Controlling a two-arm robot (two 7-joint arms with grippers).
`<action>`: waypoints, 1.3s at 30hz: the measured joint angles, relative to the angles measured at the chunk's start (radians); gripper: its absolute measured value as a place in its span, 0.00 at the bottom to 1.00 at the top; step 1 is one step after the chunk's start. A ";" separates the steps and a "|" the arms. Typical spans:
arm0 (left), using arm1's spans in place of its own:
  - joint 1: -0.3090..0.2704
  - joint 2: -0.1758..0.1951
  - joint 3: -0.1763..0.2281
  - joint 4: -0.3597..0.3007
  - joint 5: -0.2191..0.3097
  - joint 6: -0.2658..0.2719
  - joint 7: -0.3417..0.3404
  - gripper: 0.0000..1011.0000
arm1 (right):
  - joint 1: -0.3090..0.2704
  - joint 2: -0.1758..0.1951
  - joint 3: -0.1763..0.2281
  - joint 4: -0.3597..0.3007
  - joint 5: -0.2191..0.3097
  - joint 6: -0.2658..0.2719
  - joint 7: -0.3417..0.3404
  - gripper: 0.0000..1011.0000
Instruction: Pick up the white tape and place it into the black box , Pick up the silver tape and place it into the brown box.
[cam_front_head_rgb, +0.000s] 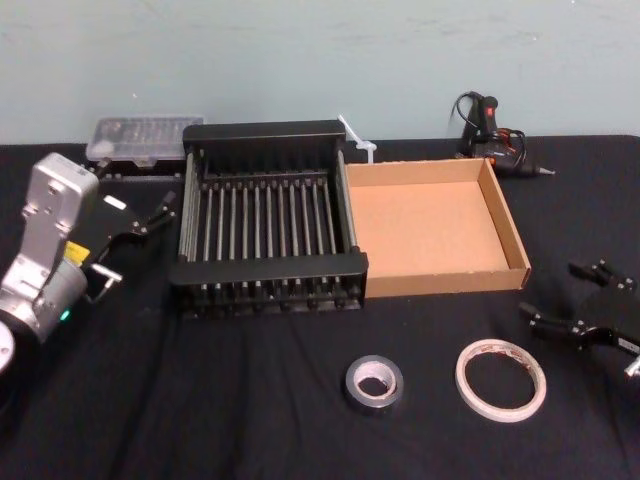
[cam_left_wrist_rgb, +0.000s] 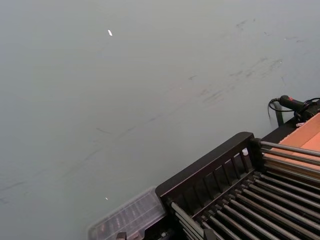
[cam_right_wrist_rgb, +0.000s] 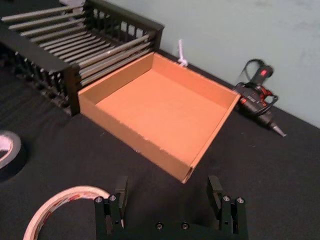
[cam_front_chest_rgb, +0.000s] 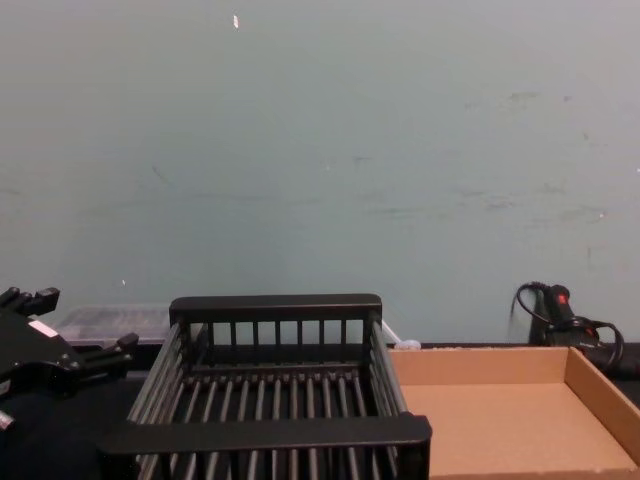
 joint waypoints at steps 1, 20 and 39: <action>0.000 0.000 0.000 0.000 0.000 0.000 0.000 0.99 | 0.002 0.001 -0.004 0.002 -0.005 0.007 0.010 0.99; 0.000 0.000 0.000 0.000 0.000 0.000 0.000 0.99 | 0.000 -0.008 -0.001 -0.002 0.013 0.116 0.127 0.99; 0.000 0.000 0.000 0.000 0.000 0.000 0.000 0.99 | 0.040 -0.028 -0.048 0.036 0.016 0.171 0.140 0.99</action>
